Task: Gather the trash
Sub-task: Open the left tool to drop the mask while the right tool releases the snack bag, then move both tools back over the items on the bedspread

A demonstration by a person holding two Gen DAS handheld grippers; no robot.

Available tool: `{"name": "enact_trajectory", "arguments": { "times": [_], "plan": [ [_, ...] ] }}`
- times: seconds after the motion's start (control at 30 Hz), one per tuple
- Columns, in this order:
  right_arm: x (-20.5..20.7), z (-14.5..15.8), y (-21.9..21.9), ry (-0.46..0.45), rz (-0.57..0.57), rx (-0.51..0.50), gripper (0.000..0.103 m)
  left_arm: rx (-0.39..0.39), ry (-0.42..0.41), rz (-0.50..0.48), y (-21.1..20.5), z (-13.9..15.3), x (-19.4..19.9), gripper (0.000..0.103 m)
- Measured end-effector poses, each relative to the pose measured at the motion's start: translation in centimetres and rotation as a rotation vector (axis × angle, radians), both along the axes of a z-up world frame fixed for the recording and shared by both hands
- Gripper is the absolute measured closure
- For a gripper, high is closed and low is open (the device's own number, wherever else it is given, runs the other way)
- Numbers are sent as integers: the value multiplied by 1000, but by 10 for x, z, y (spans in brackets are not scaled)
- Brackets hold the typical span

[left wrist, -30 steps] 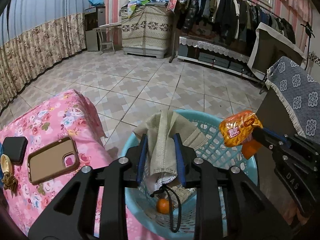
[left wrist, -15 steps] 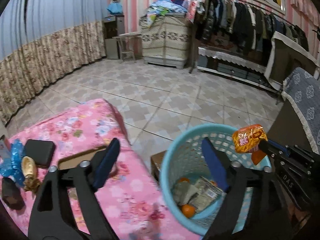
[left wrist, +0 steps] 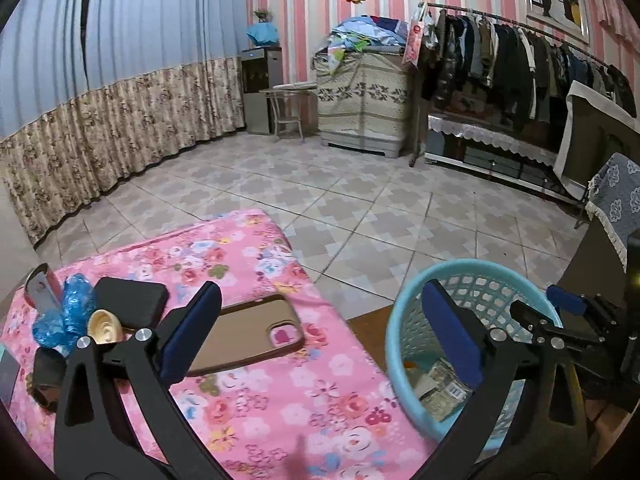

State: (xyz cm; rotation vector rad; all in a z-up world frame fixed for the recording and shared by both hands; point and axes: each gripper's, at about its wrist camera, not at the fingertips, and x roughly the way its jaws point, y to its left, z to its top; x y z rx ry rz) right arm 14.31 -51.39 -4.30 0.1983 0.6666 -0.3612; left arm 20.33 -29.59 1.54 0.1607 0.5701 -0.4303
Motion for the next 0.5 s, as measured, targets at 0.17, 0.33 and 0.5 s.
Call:
{"name": "enact_trajectory", "arguments": {
  "times": [0.17, 0.33, 0.5],
  "plan": [
    [-4, 6, 3, -26, -30, -39, 15, -8, -15, 33, 26, 7, -4, 6],
    [-11, 17, 18, -41, -38, -72, 10, -6, -27, 75, 53, 11, -11, 6],
    [-23, 40, 51, -95, 13, -111, 10, -26, -27, 120, 95, 14, -19, 6]
  ]
}}
